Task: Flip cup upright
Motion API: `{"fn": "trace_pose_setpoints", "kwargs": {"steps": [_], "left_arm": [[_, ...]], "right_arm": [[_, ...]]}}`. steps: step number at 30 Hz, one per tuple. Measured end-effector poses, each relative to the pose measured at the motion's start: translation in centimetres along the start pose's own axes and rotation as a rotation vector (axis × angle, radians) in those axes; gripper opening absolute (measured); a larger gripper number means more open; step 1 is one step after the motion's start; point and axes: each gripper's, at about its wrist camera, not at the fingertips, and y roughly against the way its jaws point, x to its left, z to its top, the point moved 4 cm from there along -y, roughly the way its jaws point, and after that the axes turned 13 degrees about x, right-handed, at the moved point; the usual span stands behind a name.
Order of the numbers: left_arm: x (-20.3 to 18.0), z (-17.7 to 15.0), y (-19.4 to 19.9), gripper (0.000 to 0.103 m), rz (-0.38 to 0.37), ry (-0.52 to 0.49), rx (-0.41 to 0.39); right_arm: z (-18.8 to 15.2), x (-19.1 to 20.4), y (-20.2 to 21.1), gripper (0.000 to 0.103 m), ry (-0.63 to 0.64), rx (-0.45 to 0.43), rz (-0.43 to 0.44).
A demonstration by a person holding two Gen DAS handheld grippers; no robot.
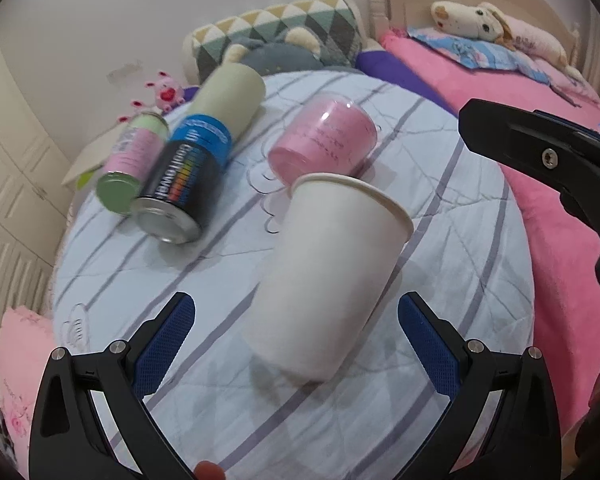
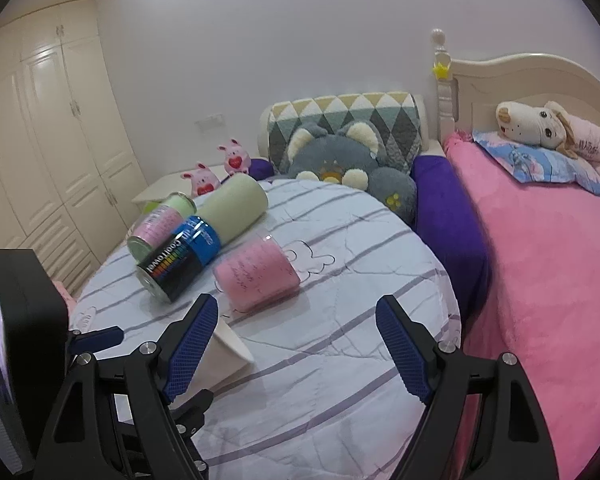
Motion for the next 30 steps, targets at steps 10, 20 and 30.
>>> {"fn": "trace_pose_setpoints", "kwargs": {"steps": [10,20,30], "left_arm": [[0.8,0.0,-1.8,0.063,-0.106,0.074,0.04],[6.0,-3.1,-1.1,0.062,-0.077,0.209,0.026],[9.7,-5.4,-1.4,0.091,-0.091,0.295,0.059]], "right_arm": [[-0.1,-0.7,-1.7,0.083,-0.025,0.047,-0.01],[-0.1,4.0,-2.5,0.083,0.058,0.065,0.026],[-0.7,8.6,-3.7,0.083,0.127,0.116,0.04]]}}
